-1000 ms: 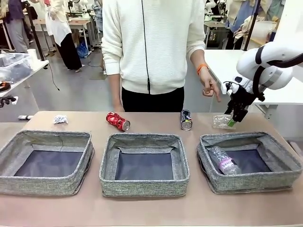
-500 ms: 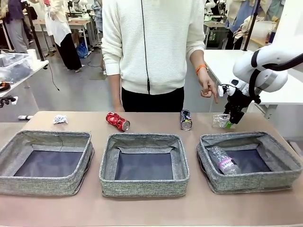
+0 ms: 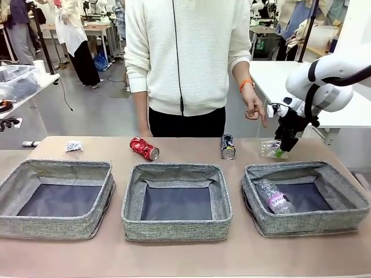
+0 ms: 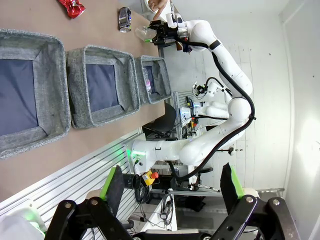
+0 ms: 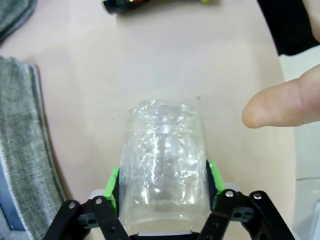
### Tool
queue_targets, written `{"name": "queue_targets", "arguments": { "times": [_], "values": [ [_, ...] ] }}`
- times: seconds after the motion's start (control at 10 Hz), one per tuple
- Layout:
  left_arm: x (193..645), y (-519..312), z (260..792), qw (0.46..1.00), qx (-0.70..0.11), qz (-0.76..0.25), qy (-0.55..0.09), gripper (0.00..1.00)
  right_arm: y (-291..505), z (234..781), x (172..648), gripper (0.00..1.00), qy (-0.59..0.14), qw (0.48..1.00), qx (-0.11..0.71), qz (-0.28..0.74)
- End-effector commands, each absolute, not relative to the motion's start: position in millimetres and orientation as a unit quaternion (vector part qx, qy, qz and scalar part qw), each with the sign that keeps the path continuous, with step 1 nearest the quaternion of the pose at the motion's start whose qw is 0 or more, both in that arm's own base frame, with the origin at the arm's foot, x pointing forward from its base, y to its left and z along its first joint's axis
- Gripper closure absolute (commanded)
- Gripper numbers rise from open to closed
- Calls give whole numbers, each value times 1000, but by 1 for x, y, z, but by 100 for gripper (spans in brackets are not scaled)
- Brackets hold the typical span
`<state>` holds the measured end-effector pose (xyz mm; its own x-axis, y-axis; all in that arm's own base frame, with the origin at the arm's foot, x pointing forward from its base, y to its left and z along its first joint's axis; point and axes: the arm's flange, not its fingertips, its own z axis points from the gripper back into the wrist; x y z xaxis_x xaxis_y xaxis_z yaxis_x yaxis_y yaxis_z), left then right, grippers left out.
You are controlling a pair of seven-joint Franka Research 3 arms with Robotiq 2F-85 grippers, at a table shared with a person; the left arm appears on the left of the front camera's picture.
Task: Sort the waste into the appropriate baskets.
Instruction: Pick up the waste item pointed out by the person.
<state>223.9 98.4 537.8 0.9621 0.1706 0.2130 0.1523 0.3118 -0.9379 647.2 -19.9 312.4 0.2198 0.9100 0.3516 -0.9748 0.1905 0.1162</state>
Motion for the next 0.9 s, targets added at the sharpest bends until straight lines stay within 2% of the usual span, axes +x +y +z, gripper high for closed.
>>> {"name": "queue_targets", "arguments": {
  "times": [0.0,0.8],
  "values": [
    [224,98,540,793,-592,-3,-145,0,-20,315,654,97,-96,782,153,596],
    [224,98,540,793,-592,-3,-145,0,-31,320,650,97,-86,784,158,594]
  ]
}}
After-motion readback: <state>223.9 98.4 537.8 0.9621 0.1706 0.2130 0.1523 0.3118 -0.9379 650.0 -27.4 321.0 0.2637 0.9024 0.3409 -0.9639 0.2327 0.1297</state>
